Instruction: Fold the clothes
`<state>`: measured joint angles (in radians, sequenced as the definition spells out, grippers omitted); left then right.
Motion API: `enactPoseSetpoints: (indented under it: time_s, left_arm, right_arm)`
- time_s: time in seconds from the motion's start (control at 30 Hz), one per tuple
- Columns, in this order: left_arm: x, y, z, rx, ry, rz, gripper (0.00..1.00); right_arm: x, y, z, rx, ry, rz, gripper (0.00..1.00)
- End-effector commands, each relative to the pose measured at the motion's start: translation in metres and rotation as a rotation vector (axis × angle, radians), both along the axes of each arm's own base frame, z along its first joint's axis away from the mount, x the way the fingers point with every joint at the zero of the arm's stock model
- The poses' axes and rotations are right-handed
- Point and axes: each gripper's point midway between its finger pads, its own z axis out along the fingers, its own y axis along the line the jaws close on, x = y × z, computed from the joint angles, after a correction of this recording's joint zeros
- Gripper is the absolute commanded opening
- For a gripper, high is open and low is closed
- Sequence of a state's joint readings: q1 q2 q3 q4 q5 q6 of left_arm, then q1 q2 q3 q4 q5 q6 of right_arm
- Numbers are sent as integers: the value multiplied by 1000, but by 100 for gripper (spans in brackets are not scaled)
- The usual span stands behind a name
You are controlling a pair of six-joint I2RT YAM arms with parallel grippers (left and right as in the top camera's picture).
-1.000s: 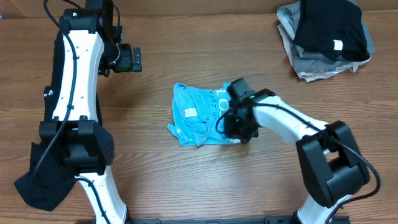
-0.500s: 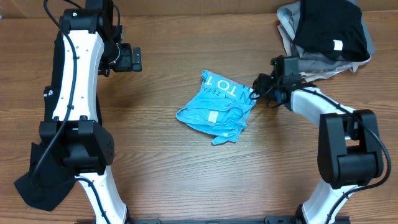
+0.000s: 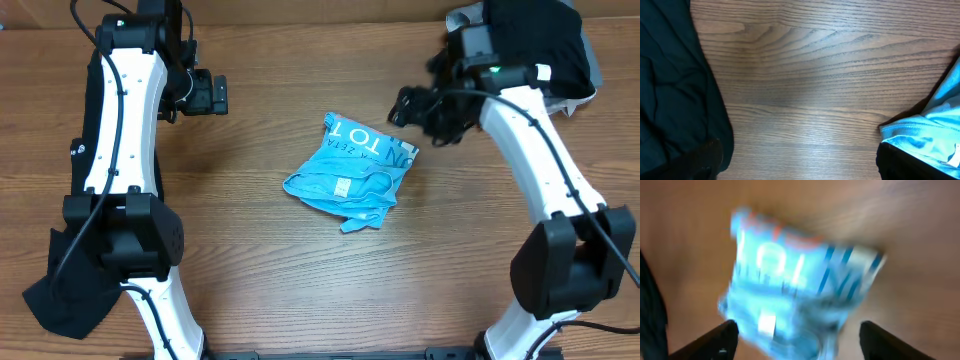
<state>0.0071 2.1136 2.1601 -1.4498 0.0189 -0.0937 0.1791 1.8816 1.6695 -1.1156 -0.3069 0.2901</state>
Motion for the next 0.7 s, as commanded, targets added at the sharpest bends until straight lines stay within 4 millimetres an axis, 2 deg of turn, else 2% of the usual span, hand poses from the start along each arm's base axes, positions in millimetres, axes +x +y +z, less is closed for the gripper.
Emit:
enactPoseSetpoints:
  time_s: [0.0,0.13,0.2,0.27,0.43,0.5,0.67]
  left_arm:
    - [5,-2,2,-4,-16,-22,100]
    - [5,-2,2,-4,-17,-22,100]
    - [4,-2,2,-4,-14,-22,100]
    - [3,-2,2,-4,-9,-22,100]
    - [2,-2,2,-4,-6,-22,100]
    - [0,-2,1,-4,1,-22,100]
    - [-1,-2,1,-4,8,-22,100]
  right_arm:
    - [-39,35,-13,-4,97,111,74]
    - [-77,67,-46,-53,150,248,61]
    - [-96,77,-71,-92,170,296,56]
    - [-109,81,-87,-98,196,299,53]
    - [-124,75,-110,-109,237,278,53]
    - [-133,67,-127,-132,254,268,53]
    - [-135,45,-146,-188,264,197,53]
